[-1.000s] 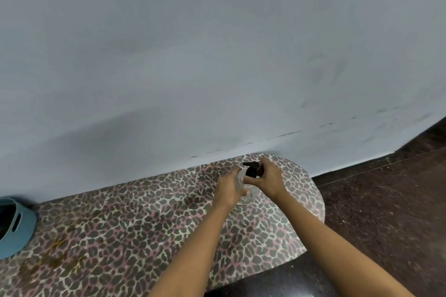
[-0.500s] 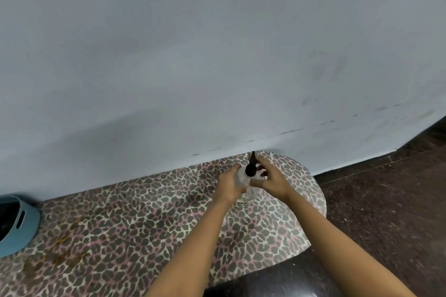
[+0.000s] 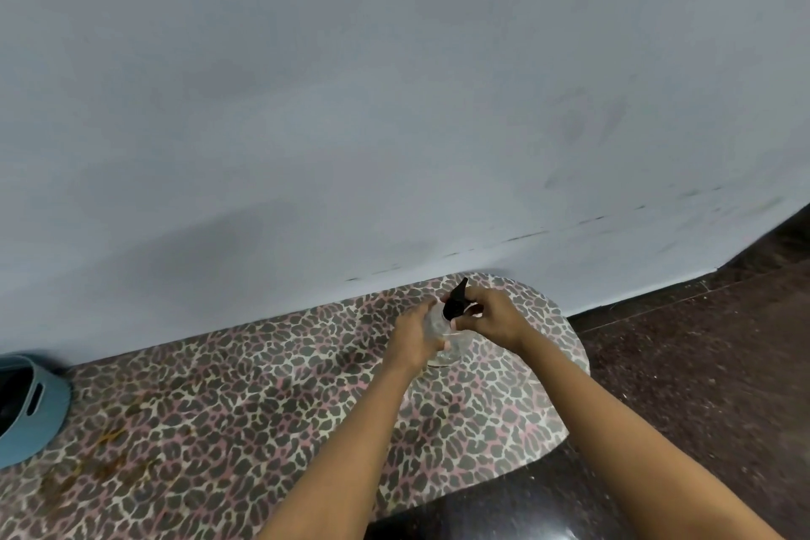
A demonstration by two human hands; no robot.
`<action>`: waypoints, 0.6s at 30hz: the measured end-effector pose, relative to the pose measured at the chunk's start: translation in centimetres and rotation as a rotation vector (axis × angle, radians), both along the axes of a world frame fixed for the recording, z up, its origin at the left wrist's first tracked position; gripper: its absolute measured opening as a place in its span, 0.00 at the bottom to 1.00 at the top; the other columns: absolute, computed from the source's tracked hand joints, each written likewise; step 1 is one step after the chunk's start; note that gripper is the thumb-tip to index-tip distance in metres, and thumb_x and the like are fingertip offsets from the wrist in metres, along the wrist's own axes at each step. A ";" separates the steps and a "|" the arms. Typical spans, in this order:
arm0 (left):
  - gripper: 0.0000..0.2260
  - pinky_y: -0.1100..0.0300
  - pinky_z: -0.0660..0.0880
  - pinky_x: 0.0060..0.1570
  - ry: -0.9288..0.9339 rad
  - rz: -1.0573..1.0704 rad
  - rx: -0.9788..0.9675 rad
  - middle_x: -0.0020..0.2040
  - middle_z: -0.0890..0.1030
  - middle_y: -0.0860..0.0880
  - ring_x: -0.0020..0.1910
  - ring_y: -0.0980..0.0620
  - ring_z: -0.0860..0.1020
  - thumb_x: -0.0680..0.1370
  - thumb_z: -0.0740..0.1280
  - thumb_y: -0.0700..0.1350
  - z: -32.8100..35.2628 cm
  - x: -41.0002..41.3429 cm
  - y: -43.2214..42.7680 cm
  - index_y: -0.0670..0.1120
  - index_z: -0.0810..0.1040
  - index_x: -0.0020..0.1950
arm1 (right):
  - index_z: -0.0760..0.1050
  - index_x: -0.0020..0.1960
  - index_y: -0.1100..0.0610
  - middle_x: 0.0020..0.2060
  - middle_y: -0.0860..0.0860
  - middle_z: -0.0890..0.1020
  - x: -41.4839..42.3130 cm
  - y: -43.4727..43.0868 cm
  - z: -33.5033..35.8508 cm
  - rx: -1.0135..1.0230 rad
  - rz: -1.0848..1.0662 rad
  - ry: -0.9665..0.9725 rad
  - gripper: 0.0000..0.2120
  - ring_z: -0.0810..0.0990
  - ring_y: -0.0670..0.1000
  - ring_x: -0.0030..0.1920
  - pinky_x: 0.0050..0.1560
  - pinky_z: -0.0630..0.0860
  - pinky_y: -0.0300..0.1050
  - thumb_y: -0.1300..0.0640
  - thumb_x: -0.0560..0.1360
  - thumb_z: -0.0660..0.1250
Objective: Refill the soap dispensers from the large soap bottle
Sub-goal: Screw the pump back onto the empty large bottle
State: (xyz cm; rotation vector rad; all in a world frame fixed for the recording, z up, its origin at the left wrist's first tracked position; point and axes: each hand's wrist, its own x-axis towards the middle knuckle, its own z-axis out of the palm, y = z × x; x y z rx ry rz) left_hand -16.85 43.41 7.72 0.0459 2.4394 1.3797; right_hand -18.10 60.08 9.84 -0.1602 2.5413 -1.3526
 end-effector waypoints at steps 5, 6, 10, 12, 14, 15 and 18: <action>0.33 0.55 0.74 0.61 0.047 0.026 -0.044 0.64 0.76 0.45 0.61 0.48 0.76 0.69 0.73 0.37 -0.5 0.3 0.6 0.47 0.66 0.72 | 0.80 0.56 0.60 0.47 0.55 0.84 1.0 -1.0 -0.6 0.106 -0.105 0.138 0.17 0.81 0.52 0.47 0.49 0.75 0.38 0.61 0.67 0.77; 0.33 0.53 0.74 0.61 0.056 0.032 -0.049 0.63 0.76 0.45 0.62 0.47 0.76 0.69 0.73 0.37 -0.6 0.4 0.7 0.47 0.66 0.71 | 0.81 0.54 0.61 0.47 0.55 0.84 1.3 -1.2 -0.7 0.097 -0.137 0.155 0.16 0.81 0.52 0.46 0.49 0.76 0.40 0.61 0.67 0.76; 0.33 0.51 0.74 0.61 0.070 0.061 -0.059 0.62 0.77 0.46 0.60 0.48 0.76 0.68 0.74 0.37 -1.3 0.6 1.1 0.48 0.66 0.71 | 0.80 0.53 0.60 0.44 0.54 0.82 2.3 -2.4 -1.3 0.139 -0.250 0.224 0.14 0.78 0.51 0.45 0.45 0.71 0.36 0.59 0.69 0.75; 0.33 0.50 0.74 0.60 0.070 0.082 -0.052 0.62 0.77 0.45 0.60 0.48 0.77 0.68 0.74 0.38 -1.4 0.8 1.5 0.48 0.66 0.71 | 0.80 0.54 0.60 0.44 0.54 0.81 2.6 -3.1 -1.4 0.157 -0.329 0.247 0.14 0.78 0.52 0.46 0.47 0.73 0.40 0.59 0.69 0.75; 0.33 0.50 0.74 0.61 0.090 0.097 -0.058 0.63 0.76 0.45 0.60 0.47 0.76 0.69 0.74 0.39 -1.5 1.0 2.0 0.46 0.65 0.71 | 0.79 0.54 0.61 0.45 0.55 0.80 2.8 -3.9 -1.4 0.148 -0.414 0.243 0.14 0.78 0.53 0.46 0.48 0.75 0.44 0.60 0.70 0.74; 0.33 0.50 0.74 0.60 0.100 0.108 -0.070 0.62 0.77 0.45 0.60 0.47 0.77 0.69 0.74 0.41 -1.5 1.0 2.2 0.46 0.65 0.71 | 0.79 0.54 0.61 0.45 0.55 0.80 2.7 -4.2 -1.4 0.143 -0.432 0.239 0.13 0.78 0.53 0.46 0.48 0.76 0.43 0.61 0.70 0.74; 0.31 0.51 0.78 0.54 0.090 0.172 -0.041 0.59 0.78 0.48 0.56 0.47 0.79 0.68 0.75 0.43 -1.6 0.8 2.4 0.46 0.68 0.69 | 0.78 0.53 0.60 0.45 0.54 0.81 1.9 -4.2 -1.1 0.163 -0.377 0.226 0.12 0.79 0.52 0.46 0.46 0.73 0.38 0.61 0.70 0.74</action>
